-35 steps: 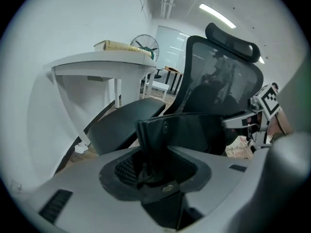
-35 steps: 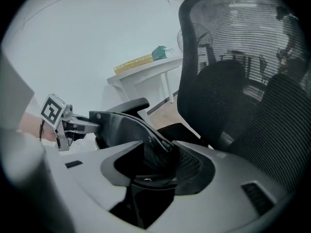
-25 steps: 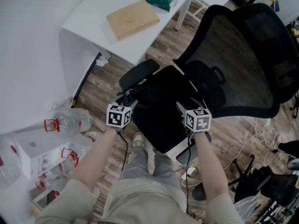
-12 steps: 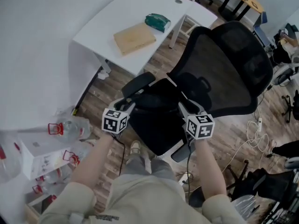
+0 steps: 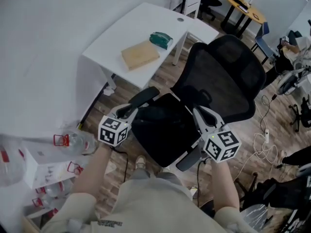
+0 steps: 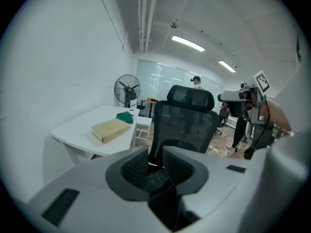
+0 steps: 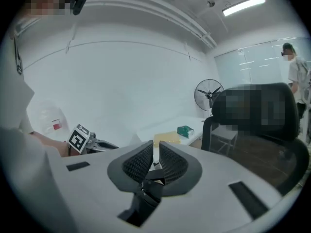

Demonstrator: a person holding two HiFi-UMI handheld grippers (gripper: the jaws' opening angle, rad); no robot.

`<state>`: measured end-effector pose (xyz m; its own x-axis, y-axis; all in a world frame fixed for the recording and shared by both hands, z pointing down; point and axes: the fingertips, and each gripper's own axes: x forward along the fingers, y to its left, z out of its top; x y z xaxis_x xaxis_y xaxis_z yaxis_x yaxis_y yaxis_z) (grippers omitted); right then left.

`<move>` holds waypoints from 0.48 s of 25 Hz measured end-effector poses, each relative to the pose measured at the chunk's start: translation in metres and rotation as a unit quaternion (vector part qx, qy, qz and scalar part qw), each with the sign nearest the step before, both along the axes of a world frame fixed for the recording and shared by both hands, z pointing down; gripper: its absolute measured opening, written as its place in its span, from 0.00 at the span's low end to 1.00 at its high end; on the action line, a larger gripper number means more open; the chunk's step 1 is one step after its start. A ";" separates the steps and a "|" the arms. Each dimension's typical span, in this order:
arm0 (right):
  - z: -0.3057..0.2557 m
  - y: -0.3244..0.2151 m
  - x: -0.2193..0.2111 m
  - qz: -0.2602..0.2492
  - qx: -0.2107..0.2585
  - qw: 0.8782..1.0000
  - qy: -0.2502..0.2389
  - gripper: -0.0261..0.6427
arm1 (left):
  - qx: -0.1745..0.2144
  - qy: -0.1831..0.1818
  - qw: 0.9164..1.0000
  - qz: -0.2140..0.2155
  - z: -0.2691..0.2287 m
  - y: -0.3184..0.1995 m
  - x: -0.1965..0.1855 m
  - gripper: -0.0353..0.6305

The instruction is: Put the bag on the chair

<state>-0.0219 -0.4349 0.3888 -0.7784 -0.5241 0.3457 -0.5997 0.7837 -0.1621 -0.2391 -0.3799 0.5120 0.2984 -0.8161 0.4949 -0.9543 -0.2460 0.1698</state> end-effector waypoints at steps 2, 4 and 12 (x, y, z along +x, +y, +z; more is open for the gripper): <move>-0.024 0.012 0.002 -0.005 0.011 1.000 -0.018 0.12 | 0.017 0.018 1.000 0.008 -0.026 0.007 0.007 0.20; -0.045 0.025 0.005 -0.009 0.023 0.999 -0.034 0.11 | 0.038 0.034 0.999 0.013 -0.052 0.014 0.014 0.19; -0.100 0.065 0.022 -0.007 0.058 0.996 -0.071 0.09 | 0.132 0.043 0.990 0.033 -0.145 0.041 0.032 0.15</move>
<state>0.0002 -0.3701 0.2890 -0.8223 -0.5433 0.1695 -0.5664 0.8101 -0.1515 -0.2073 -0.3385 0.3669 0.3866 -0.8915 0.2363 -0.9196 -0.3533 0.1718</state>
